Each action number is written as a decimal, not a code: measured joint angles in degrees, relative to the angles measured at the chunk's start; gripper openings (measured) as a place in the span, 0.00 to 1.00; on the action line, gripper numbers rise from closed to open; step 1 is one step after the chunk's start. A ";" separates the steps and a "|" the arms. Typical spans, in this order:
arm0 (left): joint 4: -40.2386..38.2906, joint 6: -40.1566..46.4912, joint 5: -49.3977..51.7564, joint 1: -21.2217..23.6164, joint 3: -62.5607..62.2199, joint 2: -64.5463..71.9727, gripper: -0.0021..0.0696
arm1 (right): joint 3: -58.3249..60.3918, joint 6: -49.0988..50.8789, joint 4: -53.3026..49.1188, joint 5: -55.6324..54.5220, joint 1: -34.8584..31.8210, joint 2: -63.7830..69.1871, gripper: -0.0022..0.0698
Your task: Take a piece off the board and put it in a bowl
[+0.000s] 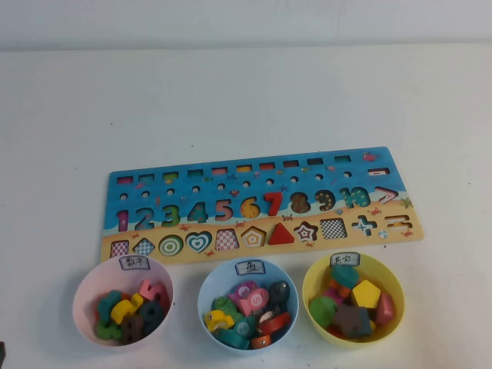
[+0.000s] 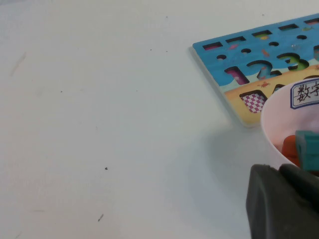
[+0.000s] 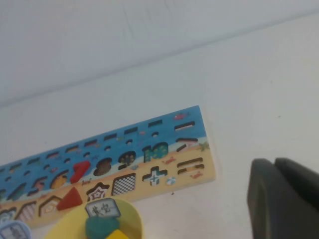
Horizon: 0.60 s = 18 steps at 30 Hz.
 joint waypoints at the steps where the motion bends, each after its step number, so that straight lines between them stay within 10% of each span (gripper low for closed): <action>1: 0.00 0.00 0.00 0.00 0.00 0.00 0.03 | 0.00 0.00 0.00 0.00 0.00 0.00 0.01; 18: 0.00 0.00 0.00 0.00 0.00 0.00 0.03 | 0.00 0.00 16.12 -2.63 0.00 0.00 0.01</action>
